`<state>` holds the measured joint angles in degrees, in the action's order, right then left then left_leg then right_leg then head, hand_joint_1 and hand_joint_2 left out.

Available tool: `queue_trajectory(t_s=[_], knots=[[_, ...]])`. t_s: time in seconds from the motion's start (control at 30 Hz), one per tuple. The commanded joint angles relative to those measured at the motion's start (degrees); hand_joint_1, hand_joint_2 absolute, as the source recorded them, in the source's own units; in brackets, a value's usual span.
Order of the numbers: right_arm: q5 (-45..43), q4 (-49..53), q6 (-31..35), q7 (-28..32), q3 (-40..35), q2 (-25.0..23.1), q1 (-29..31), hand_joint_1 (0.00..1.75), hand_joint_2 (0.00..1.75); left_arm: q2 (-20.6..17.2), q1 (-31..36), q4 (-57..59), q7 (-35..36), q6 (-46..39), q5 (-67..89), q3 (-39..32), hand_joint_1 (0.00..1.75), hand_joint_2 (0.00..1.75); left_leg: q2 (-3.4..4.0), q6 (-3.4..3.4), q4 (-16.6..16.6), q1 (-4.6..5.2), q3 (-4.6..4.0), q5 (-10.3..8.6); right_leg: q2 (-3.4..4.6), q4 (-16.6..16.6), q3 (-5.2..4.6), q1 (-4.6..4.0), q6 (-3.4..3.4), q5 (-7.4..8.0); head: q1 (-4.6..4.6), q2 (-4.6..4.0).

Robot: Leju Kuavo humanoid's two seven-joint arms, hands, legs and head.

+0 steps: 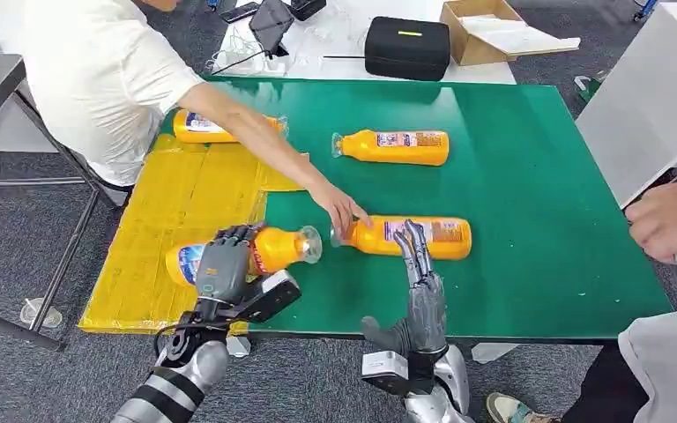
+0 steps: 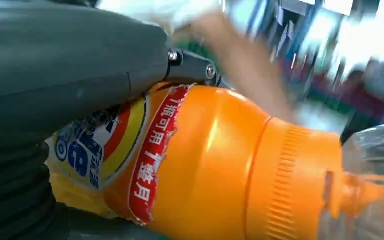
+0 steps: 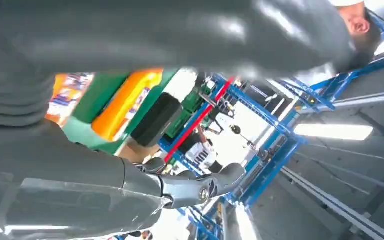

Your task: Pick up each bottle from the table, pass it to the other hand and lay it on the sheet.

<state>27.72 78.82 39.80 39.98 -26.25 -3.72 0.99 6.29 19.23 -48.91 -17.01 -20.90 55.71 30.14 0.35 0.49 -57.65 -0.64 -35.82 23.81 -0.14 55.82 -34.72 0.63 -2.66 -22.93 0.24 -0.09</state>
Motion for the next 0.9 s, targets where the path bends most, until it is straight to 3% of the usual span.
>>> queue_trajectory(t_s=[0.03,0.17,0.23,0.27,0.3,0.33,0.4,0.43,0.47,0.5,0.77,0.9], knots=[[-4.2,-6.7,0.2,0.0,-7.0,2.7,5.1,0.00,1.75,-2.5,15.4,25.4,1.3,18.1,2.4,7.5,1.75,1.75,0.01,-0.01,0.0,-0.04,0.11,-0.03,0.02,0.0,0.11,-0.05,0.06,0.04,-0.02,0.00],[-4.7,-8.2,0.2,0.0,-9.0,3.4,5.6,0.00,1.75,-2.1,16.9,25.9,1.0,21.6,1.8,8.1,1.75,1.75,0.07,-0.01,0.0,-0.05,0.26,-0.03,0.09,0.0,0.26,-0.06,0.09,0.05,0.00,0.00],[-4.9,-7.5,0.2,0.0,-8.8,3.7,4.8,0.00,1.75,-1.8,18.0,26.9,3.8,23.6,2.2,8.7,1.68,1.75,0.09,-0.01,0.0,-0.04,0.33,-0.03,0.11,0.0,0.31,-0.06,0.07,0.05,0.00,0.00],[-5.5,-7.4,-0.1,0.0,-8.6,3.8,4.6,0.00,1.75,-1.7,18.6,27.6,5.1,25.2,2.1,8.6,1.50,1.75,0.10,-0.01,0.0,-0.03,0.39,-0.03,0.12,0.0,0.36,-0.05,0.10,0.04,-0.02,0.00],[-5.8,-7.5,-0.7,0.0,-8.5,3.9,4.7,0.00,1.75,-1.8,19.1,28.2,5.7,26.3,1.9,8.5,1.55,1.75,0.04,-0.02,0.0,-0.05,0.37,-0.03,0.06,0.0,0.35,-0.07,0.09,0.04,-0.02,0.00],[-6.1,-7.5,-0.9,0.0,-8.6,3.9,4.8,0.00,1.75,-2.0,19.5,28.6,6.1,26.8,1.7,8.3,1.47,1.75,0.04,-0.02,0.0,-0.05,0.42,-0.03,0.08,0.0,0.38,-0.08,0.12,0.04,-0.02,0.00],[-6.9,-7.7,-1.4,0.0,-9.1,3.8,5.6,0.00,1.75,-1.7,20.9,29.9,7.9,27.3,1.1,7.5,0.87,1.75,0.02,-0.06,0.0,-0.01,0.34,-0.08,0.04,0.0,0.32,-0.05,0.07,0.04,-0.02,0.00],[-7.2,-7.8,-1.3,0.0,-9.9,3.9,6.0,0.00,1.75,-1.6,21.5,30.3,8.0,27.4,1.0,7.5,0.37,1.75,0.02,-0.06,0.0,-0.03,0.34,-0.08,0.05,0.0,0.34,-0.07,0.06,0.05,0.00,0.00],[-7.1,-8.4,-1.4,0.0,-10.2,3.8,6.3,0.00,1.75,-1.5,21.9,30.5,8.2,27.4,0.6,7.2,0.16,1.75,0.03,-0.07,0.0,-0.02,0.39,-0.08,0.09,0.0,0.38,-0.06,0.08,0.05,0.00,0.00],[-7.2,-8.8,-1.7,0.0,-10.3,3.6,6.3,0.00,1.75,-1.3,22.2,30.7,8.7,27.4,0.4,6.9,0.05,1.75,-0.03,-0.09,0.0,-0.03,0.35,-0.09,0.13,0.1,0.33,-0.06,0.07,0.07,0.00,0.00],[-7.0,-9.2,-0.9,0.0,-10.9,3.9,5.9,0.00,1.75,-0.9,22.3,30.6,9.5,27.4,-0.6,6.0,0.00,1.75,-0.16,-0.10,0.0,0.00,0.36,-0.14,0.03,0.1,0.33,-0.03,0.06,0.05,-0.02,0.00],[-7.7,-9.3,-1.1,0.0,-10.7,4.1,5.9,0.00,1.75,-1.6,23.0,31.0,8.5,31.7,-2.7,4.6,0.00,1.75,-0.14,-0.09,0.0,-0.02,0.40,-0.12,0.05,0.1,0.37,-0.05,0.09,0.04,0.00,0.00]])
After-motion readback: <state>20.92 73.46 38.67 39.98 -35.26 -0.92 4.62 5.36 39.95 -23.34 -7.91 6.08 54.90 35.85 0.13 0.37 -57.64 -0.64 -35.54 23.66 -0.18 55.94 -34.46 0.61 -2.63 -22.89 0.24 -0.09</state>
